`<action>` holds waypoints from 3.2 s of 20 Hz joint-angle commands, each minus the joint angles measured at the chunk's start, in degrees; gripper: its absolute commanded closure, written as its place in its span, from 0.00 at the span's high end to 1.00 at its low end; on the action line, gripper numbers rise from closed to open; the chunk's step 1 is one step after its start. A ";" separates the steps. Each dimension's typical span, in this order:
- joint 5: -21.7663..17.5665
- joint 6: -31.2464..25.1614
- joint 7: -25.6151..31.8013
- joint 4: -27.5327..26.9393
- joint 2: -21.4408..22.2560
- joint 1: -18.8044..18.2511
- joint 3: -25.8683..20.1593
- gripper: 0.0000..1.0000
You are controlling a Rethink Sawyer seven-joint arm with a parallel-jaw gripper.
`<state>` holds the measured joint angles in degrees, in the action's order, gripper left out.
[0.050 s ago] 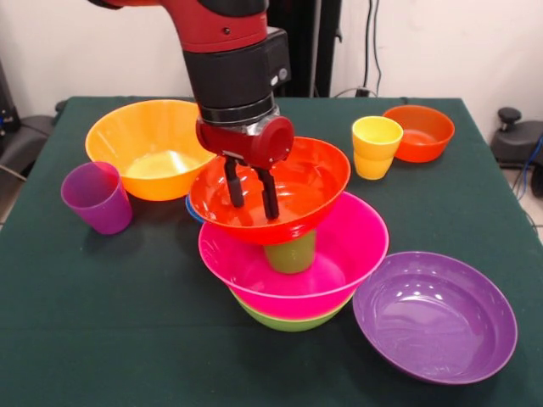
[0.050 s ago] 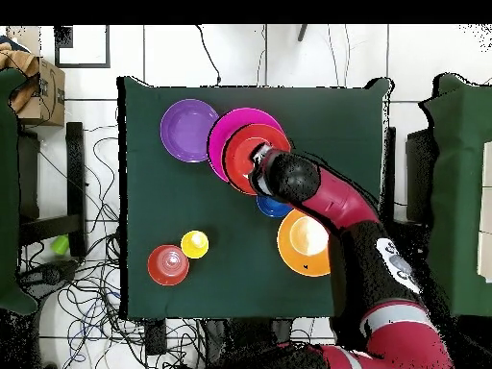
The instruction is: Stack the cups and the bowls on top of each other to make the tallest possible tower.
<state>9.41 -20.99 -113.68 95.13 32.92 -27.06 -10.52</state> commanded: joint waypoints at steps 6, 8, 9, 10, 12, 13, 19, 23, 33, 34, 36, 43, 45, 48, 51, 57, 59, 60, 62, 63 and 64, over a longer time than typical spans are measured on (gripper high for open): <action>2.79 0.73 -8.71 -4.13 -3.72 1.85 -0.04 1.00; 2.79 0.30 -8.17 -4.67 -3.98 1.54 -0.05 1.00; 2.82 0.28 -8.10 -4.59 -3.95 1.42 -0.11 1.00; 2.76 0.22 -7.78 -4.58 -4.00 1.02 -0.23 1.00; 2.63 0.01 -7.50 -4.50 -3.88 0.69 -0.29 1.00; 2.56 -0.08 -7.38 -4.50 -3.85 0.55 -0.28 1.00; 2.68 -0.74 -7.62 -6.05 -4.81 0.98 0.47 1.00; 2.94 -0.68 -8.12 -6.17 -5.02 1.37 0.83 1.00; 5.92 -7.78 -10.91 6.86 8.43 2.52 1.16 1.00; 6.28 -7.96 -10.65 7.87 9.30 2.30 0.87 1.00; 6.54 -8.10 -10.03 8.91 10.20 2.10 0.84 1.00; 6.29 -7.88 -8.80 6.87 8.50 2.46 1.56 1.00; 5.86 -7.62 -8.37 4.83 6.72 2.80 2.04 1.00; 5.96 -6.84 -8.29 4.18 5.71 3.07 2.05 1.00; 6.27 -5.42 -8.80 3.72 4.63 3.69 2.03 1.00; 7.86 -3.21 -10.29 2.60 2.39 5.47 1.96 1.00; 8.25 -3.29 -10.66 2.04 2.03 6.12 2.48 1.00; 8.33 -3.27 -10.40 1.83 1.84 5.99 2.54 1.00; 8.42 -3.26 -10.13 1.43 1.46 5.99 2.74 1.00; 8.42 -3.36 -10.00 1.08 1.22 6.02 2.92 1.00; 8.39 -3.37 -9.67 0.54 0.72 5.90 2.95 1.00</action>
<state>16.04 -22.98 -113.68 99.21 38.37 -22.62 -7.29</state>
